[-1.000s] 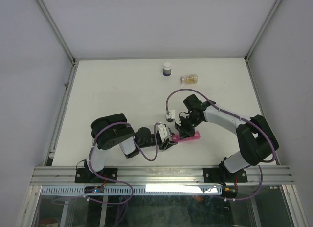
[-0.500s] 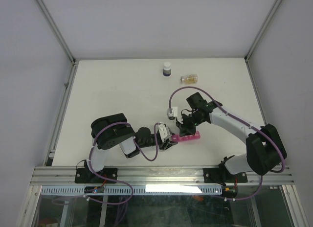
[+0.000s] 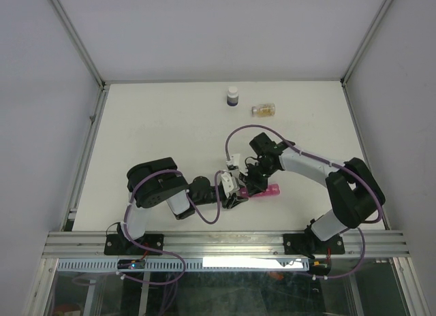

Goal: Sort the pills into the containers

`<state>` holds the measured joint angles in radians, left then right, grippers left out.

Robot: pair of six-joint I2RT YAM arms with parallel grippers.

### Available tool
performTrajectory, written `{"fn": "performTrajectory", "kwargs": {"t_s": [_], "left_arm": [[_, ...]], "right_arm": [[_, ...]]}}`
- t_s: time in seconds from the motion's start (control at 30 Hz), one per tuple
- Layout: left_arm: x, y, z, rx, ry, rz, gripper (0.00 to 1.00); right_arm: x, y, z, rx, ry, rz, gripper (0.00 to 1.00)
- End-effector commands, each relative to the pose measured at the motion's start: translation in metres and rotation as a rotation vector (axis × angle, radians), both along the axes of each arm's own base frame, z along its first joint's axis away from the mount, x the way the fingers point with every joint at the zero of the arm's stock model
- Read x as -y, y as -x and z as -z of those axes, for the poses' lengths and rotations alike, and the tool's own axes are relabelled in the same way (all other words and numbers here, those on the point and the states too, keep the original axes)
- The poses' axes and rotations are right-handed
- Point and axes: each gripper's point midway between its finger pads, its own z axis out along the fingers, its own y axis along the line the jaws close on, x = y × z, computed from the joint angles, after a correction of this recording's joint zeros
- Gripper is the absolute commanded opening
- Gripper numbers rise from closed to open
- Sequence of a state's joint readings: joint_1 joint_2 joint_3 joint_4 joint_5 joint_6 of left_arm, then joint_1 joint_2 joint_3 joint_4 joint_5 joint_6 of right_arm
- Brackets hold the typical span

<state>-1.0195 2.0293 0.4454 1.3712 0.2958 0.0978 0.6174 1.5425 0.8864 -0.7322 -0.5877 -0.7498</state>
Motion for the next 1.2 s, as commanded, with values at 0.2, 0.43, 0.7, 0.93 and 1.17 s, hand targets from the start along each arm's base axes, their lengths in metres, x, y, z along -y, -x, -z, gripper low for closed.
{"fn": "performTrajectory", "kwargs": {"t_s": [0.2,0.43,0.7,0.93,1.17], "left_arm": [[0.004,0.006,0.007,-0.023,-0.007,0.041,0.15],[0.005,0.004,0.000,-0.022,0.012,0.029,0.16],[-0.013,-0.008,-0.034,0.012,0.106,-0.095,0.13],[-0.047,-0.021,-0.038,-0.069,0.100,-0.282,0.11],[-0.101,-0.045,-0.040,-0.176,0.114,-0.589,0.09]], "right_arm": [[-0.004,-0.016,-0.042,0.025,-0.161,0.050,0.00],[0.004,-0.024,-0.093,0.050,-0.374,0.088,0.20],[0.020,-0.038,-0.118,0.131,-0.439,0.168,0.35],[0.026,-0.044,-0.128,0.168,-0.460,0.208,0.41],[0.028,-0.048,-0.131,0.183,-0.466,0.231,0.42]]}}
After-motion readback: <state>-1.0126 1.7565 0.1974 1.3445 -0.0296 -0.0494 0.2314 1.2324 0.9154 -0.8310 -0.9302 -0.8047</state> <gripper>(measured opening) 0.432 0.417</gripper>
